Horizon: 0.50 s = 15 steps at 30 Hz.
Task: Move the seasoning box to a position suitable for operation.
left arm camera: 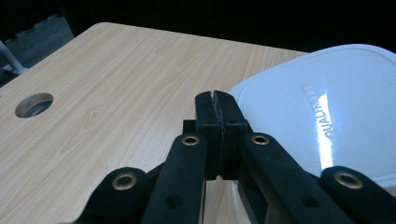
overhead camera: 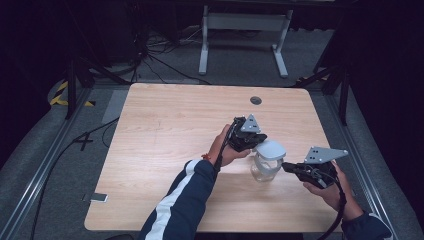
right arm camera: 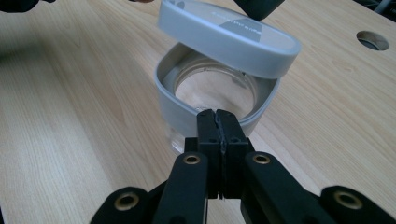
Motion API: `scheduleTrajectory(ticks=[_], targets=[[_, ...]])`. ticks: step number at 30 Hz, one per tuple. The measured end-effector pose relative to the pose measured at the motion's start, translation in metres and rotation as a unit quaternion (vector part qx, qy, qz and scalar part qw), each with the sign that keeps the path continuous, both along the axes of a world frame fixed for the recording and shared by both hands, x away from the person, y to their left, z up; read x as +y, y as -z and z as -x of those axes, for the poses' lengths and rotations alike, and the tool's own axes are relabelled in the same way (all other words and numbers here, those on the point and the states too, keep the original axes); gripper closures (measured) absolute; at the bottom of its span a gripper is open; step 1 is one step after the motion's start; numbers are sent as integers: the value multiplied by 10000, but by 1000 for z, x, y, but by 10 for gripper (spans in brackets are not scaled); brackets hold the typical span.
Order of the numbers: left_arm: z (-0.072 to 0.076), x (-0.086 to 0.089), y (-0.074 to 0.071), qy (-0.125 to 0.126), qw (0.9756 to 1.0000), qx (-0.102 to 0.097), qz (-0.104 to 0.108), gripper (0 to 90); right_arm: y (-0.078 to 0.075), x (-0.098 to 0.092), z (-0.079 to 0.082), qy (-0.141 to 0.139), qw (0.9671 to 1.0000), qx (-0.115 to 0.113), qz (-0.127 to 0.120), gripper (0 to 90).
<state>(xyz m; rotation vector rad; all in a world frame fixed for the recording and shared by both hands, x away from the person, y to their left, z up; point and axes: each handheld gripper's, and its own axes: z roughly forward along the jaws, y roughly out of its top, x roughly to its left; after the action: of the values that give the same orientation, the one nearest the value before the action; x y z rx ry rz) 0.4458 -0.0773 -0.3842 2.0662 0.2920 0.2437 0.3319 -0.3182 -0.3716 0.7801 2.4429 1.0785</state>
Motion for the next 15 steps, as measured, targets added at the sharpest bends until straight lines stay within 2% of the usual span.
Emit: scheduleTrajectory(ticks=[3,11,15], targets=[[0,-1,0,-4,10000,-20,-16,897,-2,2,-1,14,10000,-22,-53,898],[0,2,1,-87,9999,-76,-97,891,-15,8,-7,22,9995,-252,-193,897],[1,12,-1,-134,9997,-136,-171,888,-18,11,-11,36,9993,-315,-201,898]])
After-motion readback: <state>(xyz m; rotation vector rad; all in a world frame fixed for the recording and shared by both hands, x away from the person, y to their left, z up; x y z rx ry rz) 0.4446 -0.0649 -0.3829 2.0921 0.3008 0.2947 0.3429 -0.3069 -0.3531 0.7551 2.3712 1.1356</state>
